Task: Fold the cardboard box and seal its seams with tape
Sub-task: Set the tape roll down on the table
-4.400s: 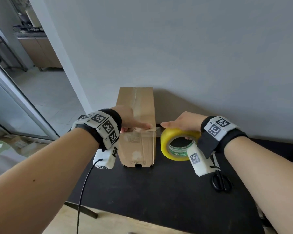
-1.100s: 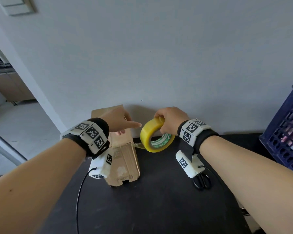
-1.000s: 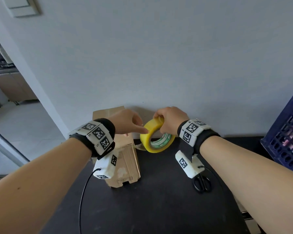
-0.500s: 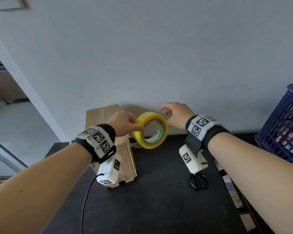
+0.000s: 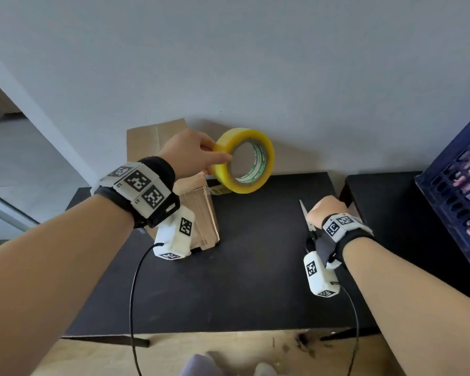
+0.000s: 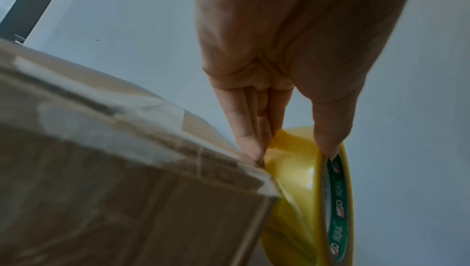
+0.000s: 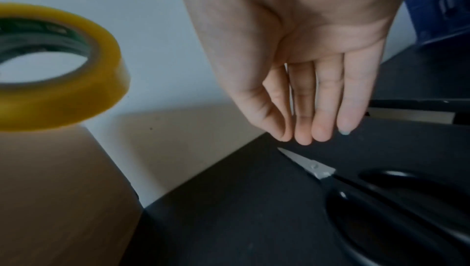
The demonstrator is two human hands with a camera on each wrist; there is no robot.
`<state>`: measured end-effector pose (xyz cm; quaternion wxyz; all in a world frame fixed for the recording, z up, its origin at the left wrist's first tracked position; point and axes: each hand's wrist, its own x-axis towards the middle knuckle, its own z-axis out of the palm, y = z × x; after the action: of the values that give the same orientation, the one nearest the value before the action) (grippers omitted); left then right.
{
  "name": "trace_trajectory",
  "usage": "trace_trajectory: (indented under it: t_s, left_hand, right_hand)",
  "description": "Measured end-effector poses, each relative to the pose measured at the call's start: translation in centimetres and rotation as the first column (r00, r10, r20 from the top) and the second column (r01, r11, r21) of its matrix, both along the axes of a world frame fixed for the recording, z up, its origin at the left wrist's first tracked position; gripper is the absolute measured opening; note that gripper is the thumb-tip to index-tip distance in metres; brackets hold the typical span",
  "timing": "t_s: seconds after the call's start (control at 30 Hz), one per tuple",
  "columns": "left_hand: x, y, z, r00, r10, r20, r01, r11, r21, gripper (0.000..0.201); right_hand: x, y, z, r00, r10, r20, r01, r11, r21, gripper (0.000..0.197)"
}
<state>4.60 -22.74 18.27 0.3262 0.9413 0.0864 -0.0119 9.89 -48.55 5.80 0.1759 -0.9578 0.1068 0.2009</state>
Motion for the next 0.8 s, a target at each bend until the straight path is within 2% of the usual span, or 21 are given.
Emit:
trace_trajectory:
  t_s: [0.13, 0.23, 0.27, 0.4, 0.63, 0.73, 0.8]
  left_hand:
    - [-0.2, 0.0, -0.2, 1.000, 0.013, 0.017, -0.013, 1.000, -0.007, 0.041]
    - [-0.3, 0.0, -0.4, 1.000, 0.022, 0.018, -0.021, 1.000, -0.019, 0.040]
    - [-0.4, 0.0, -0.4, 1.000, 0.024, 0.017, -0.023, 0.999, -0.021, 0.040]
    - [-0.5, 0.0, -0.3, 1.000, 0.027, 0.010, -0.026, 0.999, -0.030, 0.039]
    - [-0.8, 0.1, -0.2, 1.000, 0.026, 0.011, -0.026, 1.000, -0.014, 0.039]
    - [-1.0, 0.2, -0.3, 0.999, 0.030, 0.018, -0.030, 0.999, -0.015, 0.039]
    - [-1.0, 0.1, -0.3, 0.999, 0.031, 0.021, -0.031, 1.000, -0.001, 0.040]
  right_hand:
    - [-1.5, -0.2, -2.0, 0.998, -0.014, -0.065, 0.009, 0.997, -0.074, 0.026]
    - [-2.5, -0.4, -2.8, 0.996, 0.053, -0.078, -0.065, 0.984, -0.165, 0.010]
    - [-2.7, -0.5, -3.2, 0.994, 0.077, -0.071, -0.090, 0.977, -0.191, 0.010]
    - [-3.2, -0.1, -3.9, 0.993, 0.111, -0.035, -0.116, 0.968, -0.224, 0.023]
    - [-3.4, 0.6, -2.6, 0.991, 0.117, -0.066, -0.128, 0.972, -0.195, 0.036]
    - [-3.0, 0.1, -1.3, 0.983, 0.135, -0.123, -0.149, 0.983, -0.106, 0.038]
    - [-3.0, 0.1, -0.2, 0.972, 0.204, -0.118, -0.211, 0.976, -0.046, 0.033]
